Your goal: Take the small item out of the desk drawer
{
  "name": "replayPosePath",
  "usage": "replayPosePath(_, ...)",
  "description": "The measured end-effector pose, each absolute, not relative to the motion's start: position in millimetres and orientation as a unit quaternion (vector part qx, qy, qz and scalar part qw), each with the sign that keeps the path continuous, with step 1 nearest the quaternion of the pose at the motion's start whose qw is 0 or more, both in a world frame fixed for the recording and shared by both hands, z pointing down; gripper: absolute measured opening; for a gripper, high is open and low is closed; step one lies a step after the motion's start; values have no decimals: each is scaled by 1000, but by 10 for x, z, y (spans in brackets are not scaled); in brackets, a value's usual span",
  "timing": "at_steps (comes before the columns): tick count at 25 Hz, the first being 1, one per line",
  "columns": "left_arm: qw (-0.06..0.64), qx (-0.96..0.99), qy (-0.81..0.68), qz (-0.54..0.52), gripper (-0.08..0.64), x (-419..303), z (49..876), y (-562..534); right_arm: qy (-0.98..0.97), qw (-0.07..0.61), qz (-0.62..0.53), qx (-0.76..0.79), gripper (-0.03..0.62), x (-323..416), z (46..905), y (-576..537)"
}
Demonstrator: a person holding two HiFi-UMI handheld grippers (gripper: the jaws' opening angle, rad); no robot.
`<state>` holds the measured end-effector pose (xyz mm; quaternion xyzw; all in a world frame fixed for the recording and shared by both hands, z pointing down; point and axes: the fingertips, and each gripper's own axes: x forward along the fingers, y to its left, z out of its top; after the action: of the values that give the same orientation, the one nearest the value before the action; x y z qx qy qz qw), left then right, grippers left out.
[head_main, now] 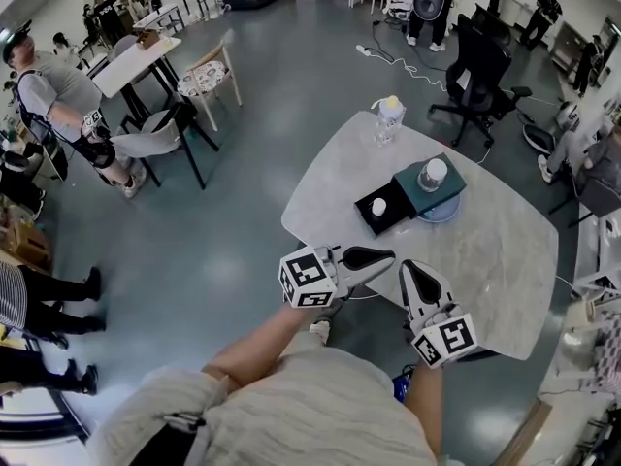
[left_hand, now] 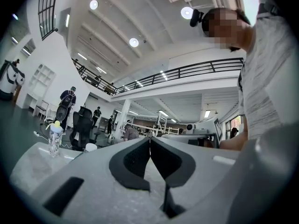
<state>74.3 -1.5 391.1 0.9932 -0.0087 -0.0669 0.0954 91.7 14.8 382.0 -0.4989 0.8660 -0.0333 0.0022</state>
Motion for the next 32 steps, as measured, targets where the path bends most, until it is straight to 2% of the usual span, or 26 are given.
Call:
replayPosePath(17, 137, 986, -58, -77, 15, 325, 4247, -937, 878, -65, -47, -472, 11, 630, 4085, -819)
replayPosePath(22, 147, 983, -81, -68, 17, 361, 4411, -1115, 887, -88, -56, -450, 11, 667, 4259, -1052)
replayPosePath(28, 155, 981, -109, -50, 17, 514, 4610, -1379, 901, -147, -56, -404, 11, 697, 4581, -1318)
replayPosePath(32, 167, 976, -132, -41, 17, 589, 4742, -1554, 906, -153, -72, -387, 11, 782, 4714, -1487)
